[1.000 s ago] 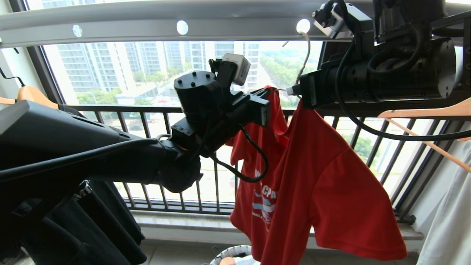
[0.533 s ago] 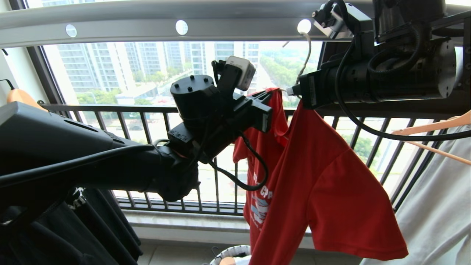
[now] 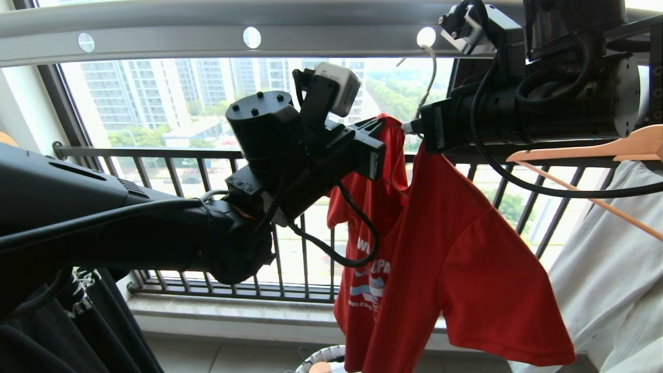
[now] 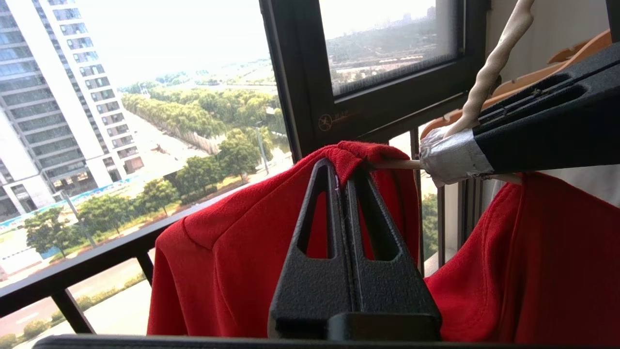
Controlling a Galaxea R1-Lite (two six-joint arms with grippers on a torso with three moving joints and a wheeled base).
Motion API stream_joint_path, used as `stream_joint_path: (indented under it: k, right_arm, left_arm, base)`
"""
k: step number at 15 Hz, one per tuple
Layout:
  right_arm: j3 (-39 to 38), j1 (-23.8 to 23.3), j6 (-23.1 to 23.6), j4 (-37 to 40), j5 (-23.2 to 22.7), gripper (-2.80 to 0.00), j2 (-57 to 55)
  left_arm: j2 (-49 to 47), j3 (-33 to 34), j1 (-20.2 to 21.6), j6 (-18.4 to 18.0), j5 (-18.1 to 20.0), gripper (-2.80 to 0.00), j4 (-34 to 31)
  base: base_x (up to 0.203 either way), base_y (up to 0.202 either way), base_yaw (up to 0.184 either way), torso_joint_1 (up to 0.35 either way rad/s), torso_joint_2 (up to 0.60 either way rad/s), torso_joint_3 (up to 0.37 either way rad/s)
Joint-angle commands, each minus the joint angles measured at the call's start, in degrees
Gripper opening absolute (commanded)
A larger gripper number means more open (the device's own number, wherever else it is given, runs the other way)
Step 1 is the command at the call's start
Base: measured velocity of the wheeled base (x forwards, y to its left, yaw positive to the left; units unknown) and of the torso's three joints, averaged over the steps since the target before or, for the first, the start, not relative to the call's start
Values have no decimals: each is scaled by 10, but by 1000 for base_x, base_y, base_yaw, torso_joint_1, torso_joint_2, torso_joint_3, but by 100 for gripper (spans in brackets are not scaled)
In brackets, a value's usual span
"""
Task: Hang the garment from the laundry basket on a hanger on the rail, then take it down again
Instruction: Take the clothes off the clothes rack
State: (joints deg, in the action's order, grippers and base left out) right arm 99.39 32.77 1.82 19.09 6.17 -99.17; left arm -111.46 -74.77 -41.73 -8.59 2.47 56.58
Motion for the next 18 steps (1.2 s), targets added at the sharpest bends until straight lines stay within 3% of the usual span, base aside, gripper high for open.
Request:
stream_joint_path:
  k: [1, 7, 8, 12, 18]
  right_arm:
    - [1, 0, 0, 1, 0, -280, -1]
    - [1, 1, 1, 1, 0, -280, -1]
    - [1, 1, 1, 1, 0, -280, -1]
    - [1, 1, 0, 0, 0, -280, 0]
    - [1, 0, 0, -2, 0, -280, 0]
  left_arm:
    - [-3, -7, 1, 0, -1, -280, -22]
    - [-15, -64, 1, -1, -3, -280, -73]
    - [-19, -73, 1, -1, -3, 0, -81]
    - [-12, -66, 0, -5, -2, 0, -82]
    - [57, 41, -12, -6, -3, 0, -81]
  base:
    - [0, 0, 0, 0, 0, 0]
    - [0, 0, 0, 0, 0, 0]
    - [0, 0, 0, 0, 0, 0]
    - [0, 0, 0, 0, 0, 0]
    - [0, 0, 0, 0, 0, 0]
